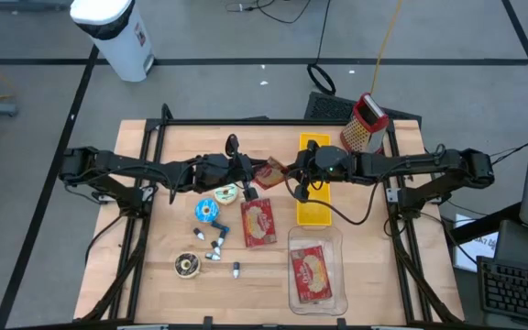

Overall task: Pick & Place Food Item
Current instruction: Put the top red popcorn bag into the transparent bin

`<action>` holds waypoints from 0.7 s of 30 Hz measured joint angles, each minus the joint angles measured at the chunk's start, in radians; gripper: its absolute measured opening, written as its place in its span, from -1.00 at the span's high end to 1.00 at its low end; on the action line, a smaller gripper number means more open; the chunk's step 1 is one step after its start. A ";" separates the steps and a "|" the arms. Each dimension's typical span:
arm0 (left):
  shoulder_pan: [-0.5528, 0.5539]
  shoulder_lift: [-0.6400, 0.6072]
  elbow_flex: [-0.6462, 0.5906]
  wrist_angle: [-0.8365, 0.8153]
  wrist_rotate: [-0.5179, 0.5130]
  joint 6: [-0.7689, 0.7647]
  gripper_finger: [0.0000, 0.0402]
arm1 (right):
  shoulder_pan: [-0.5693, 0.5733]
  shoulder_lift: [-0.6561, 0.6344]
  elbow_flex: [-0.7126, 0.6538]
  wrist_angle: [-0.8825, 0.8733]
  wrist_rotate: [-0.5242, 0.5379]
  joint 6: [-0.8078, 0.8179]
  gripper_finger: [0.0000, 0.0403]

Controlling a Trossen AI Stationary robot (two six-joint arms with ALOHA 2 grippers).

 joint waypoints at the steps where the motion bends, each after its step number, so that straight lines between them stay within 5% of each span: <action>1: 0.000 0.000 0.000 0.000 0.000 -0.001 0.89 | 0.000 0.000 0.000 0.000 0.000 0.000 0.92; 8: 0.003 -0.015 0.002 -0.045 -0.027 -0.085 0.80 | 0.003 -0.038 -0.001 -0.012 -0.001 -0.019 0.96; 21: 0.000 -0.289 0.001 -0.251 -0.051 -0.079 0.04 | 0.142 -0.258 -0.002 -0.099 -0.007 -0.019 0.95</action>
